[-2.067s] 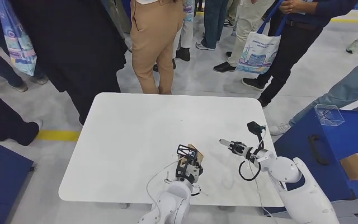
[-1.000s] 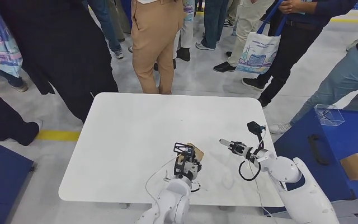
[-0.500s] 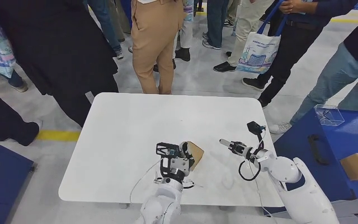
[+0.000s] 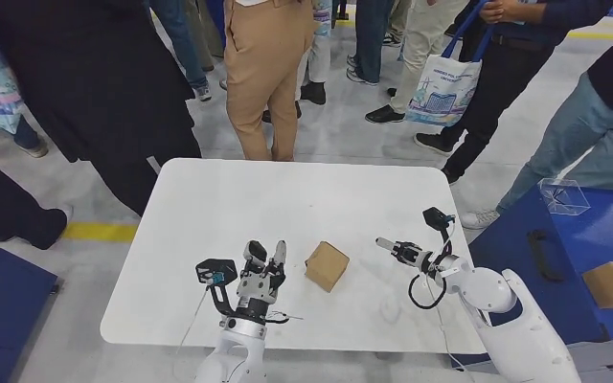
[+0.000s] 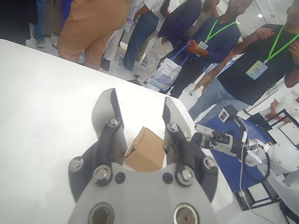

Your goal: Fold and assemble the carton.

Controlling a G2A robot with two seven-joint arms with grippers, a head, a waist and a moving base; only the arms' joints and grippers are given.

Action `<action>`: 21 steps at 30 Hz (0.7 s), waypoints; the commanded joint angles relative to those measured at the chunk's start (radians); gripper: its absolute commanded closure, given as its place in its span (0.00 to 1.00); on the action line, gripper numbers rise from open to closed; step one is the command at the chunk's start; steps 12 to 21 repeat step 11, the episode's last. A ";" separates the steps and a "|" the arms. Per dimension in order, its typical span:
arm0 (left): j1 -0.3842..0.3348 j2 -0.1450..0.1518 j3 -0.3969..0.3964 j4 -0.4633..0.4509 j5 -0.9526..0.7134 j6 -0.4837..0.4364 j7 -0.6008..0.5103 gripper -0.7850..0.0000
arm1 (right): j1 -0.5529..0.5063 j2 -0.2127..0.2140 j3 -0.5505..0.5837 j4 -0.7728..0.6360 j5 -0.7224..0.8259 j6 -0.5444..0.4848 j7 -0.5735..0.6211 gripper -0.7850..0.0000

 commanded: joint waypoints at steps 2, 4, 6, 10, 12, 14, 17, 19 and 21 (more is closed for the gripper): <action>0.000 0.000 0.000 0.000 0.000 0.000 0.000 0.32 | 0.000 0.000 0.000 0.000 0.000 0.000 0.000 0.00; 0.000 0.000 0.000 0.000 0.000 0.000 0.000 0.22 | 0.000 0.000 0.000 0.000 0.000 0.000 0.000 0.00; 0.000 0.000 0.000 0.000 0.000 0.000 0.000 0.12 | 0.000 0.000 0.000 0.000 0.000 0.000 0.000 0.00; 0.000 0.000 0.000 0.000 0.000 0.000 0.000 0.01 | 0.000 0.000 0.000 0.000 0.000 0.000 0.000 0.00; 0.000 0.000 0.000 0.000 0.000 0.000 0.000 0.01 | 0.000 0.000 0.000 0.000 0.000 0.000 0.000 0.00; 0.000 0.000 0.000 0.000 0.000 0.000 0.000 0.01 | 0.000 0.000 0.000 0.000 0.000 0.000 0.000 0.00; 0.000 0.000 0.000 0.000 0.000 0.000 0.000 0.01 | 0.000 0.000 0.000 0.000 0.000 0.000 0.000 0.00; 0.000 0.000 0.000 0.000 0.000 0.000 0.000 0.01 | 0.000 0.000 0.000 0.000 0.000 0.000 0.000 0.00; 0.000 0.000 0.000 0.000 0.000 0.000 0.000 0.01 | 0.000 0.000 0.000 0.000 0.000 0.000 0.000 0.00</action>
